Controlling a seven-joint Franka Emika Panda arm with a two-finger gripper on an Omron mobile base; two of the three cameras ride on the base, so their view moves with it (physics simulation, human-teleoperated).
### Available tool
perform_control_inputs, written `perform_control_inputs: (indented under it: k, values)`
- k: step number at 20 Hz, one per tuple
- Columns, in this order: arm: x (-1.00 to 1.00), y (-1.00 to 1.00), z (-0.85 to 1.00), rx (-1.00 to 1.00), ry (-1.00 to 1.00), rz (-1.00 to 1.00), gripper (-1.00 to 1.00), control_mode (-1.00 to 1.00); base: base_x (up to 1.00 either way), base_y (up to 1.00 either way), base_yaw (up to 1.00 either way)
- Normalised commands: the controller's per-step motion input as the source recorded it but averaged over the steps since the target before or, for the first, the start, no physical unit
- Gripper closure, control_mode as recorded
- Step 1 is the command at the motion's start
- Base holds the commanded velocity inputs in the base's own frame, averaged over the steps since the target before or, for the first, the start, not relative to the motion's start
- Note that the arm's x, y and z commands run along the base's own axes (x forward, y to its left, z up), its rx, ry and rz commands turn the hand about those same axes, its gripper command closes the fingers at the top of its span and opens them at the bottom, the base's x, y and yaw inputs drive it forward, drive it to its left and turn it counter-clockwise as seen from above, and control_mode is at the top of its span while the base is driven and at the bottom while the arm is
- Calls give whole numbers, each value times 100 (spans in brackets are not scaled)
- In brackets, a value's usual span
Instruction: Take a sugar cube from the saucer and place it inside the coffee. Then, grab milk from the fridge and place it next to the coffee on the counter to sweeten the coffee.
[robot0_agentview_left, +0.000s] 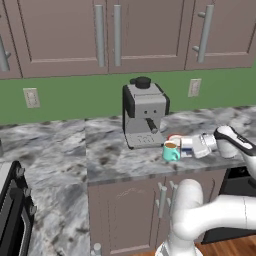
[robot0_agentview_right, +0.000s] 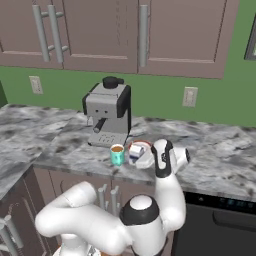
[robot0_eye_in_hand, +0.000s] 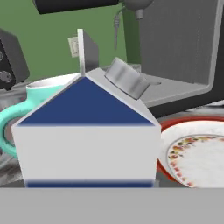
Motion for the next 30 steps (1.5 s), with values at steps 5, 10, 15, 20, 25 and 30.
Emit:
perform_control_inputs:
  k: [5,10,15,20,25,30]
  values:
    - [22,0,-17,0,0,-1,-100,-100,0,0,0]
    - [2,0,-11,0,0,0,-100,-100,0,0,0]
    - [-15,0,0,0,-2,0,-100,-100,0,0,0]
    - [-28,-12,3,0,-7,0,-100,-100,0,0,0]
    - [-35,-31,15,0,-14,-2,-100,-100,0,0,0]
    - [-33,-42,38,0,-28,-7,-100,-100,0,0,0]
